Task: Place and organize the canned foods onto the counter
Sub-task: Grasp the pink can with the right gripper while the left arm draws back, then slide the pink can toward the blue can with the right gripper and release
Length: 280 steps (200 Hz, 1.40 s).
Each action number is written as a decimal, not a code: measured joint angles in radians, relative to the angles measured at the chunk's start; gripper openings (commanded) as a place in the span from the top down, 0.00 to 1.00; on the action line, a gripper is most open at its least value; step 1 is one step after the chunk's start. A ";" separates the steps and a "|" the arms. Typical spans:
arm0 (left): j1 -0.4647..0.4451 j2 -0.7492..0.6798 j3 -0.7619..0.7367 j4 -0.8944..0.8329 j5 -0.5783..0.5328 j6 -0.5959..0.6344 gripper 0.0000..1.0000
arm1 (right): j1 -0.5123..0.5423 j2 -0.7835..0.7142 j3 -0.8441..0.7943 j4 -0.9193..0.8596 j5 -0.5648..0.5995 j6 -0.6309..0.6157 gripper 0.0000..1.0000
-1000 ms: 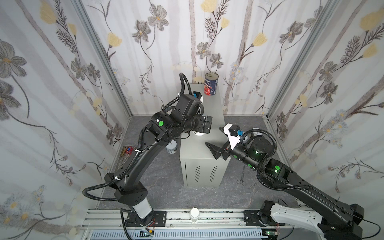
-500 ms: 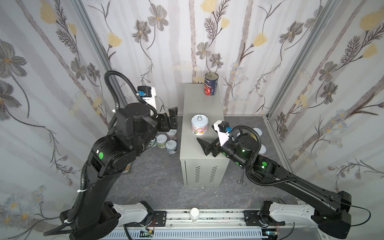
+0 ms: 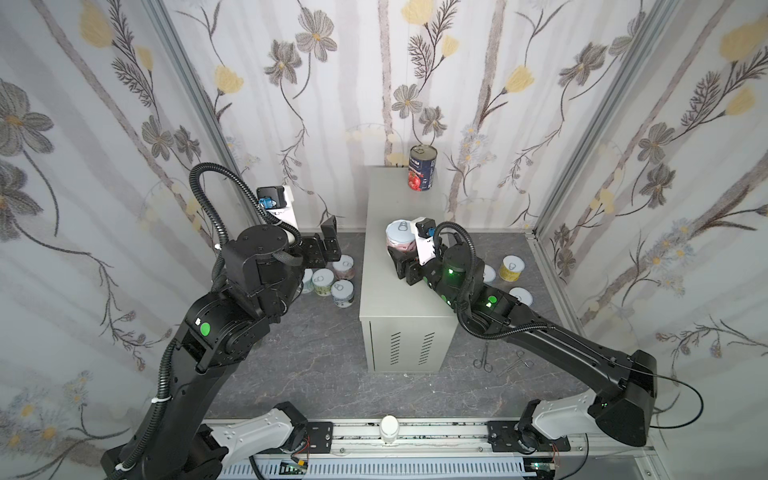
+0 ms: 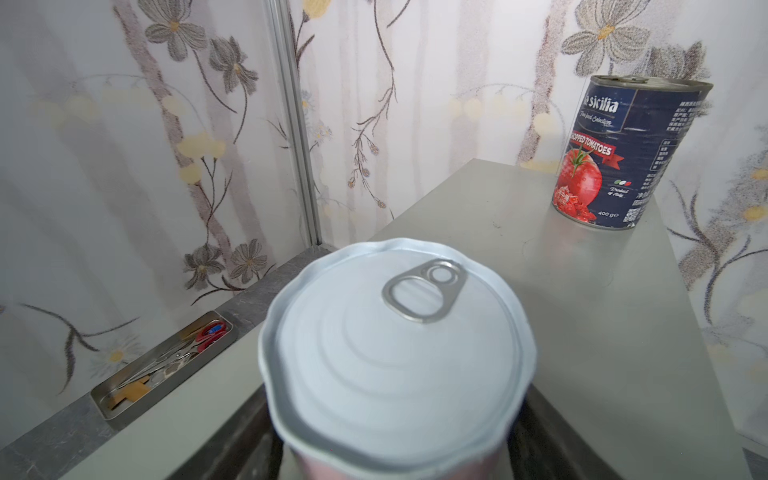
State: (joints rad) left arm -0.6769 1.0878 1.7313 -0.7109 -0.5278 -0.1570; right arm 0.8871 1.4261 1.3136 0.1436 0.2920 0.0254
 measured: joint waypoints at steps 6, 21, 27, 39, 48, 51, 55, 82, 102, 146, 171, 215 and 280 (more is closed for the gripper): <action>0.012 -0.002 -0.011 0.010 -0.001 0.000 0.00 | -0.010 0.017 0.016 0.002 -0.003 0.000 0.31; 0.063 -0.003 -0.042 0.034 0.004 0.009 0.00 | -0.034 0.063 0.054 0.008 -0.026 0.000 0.32; 0.087 -0.003 -0.052 0.040 0.014 0.011 0.00 | -0.043 0.082 0.070 0.011 -0.034 0.000 0.32; 0.134 0.000 -0.069 0.053 0.039 0.011 0.00 | -0.059 0.115 0.098 0.018 -0.046 0.000 0.32; 0.165 0.005 -0.081 0.061 0.062 0.010 0.00 | -0.081 0.151 0.127 0.026 -0.074 -0.001 0.32; 0.174 0.006 -0.085 0.064 0.069 0.009 0.00 | -0.086 0.160 0.134 0.031 -0.075 -0.001 0.32; 0.188 0.008 -0.090 0.069 0.081 0.008 0.00 | -0.094 0.175 0.146 0.036 -0.078 -0.001 0.32; 0.266 0.031 -0.123 0.079 0.163 0.001 0.00 | -0.130 0.253 0.222 0.047 -0.097 -0.002 0.31; 0.315 0.044 -0.147 0.092 0.207 -0.002 0.00 | -0.150 0.307 0.284 0.045 -0.118 0.000 0.31; 0.392 0.079 -0.208 0.156 0.319 -0.006 0.00 | -0.178 0.442 0.455 0.010 -0.158 -0.008 0.32; 0.425 0.125 -0.212 0.180 0.404 -0.007 0.00 | -0.187 0.493 0.522 -0.005 -0.163 -0.008 0.31; 0.462 0.210 -0.213 0.227 0.536 0.011 0.00 | -0.198 0.499 0.523 0.017 -0.182 -0.007 0.07; 0.464 0.286 -0.215 0.355 0.682 0.069 0.12 | -0.186 0.298 0.313 0.043 -0.236 -0.004 0.00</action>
State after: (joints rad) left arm -0.2127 1.3743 1.5162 -0.3557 0.1543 -0.0875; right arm 0.7013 1.7237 1.6268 0.1871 0.0563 0.0212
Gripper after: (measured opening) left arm 0.911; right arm 0.997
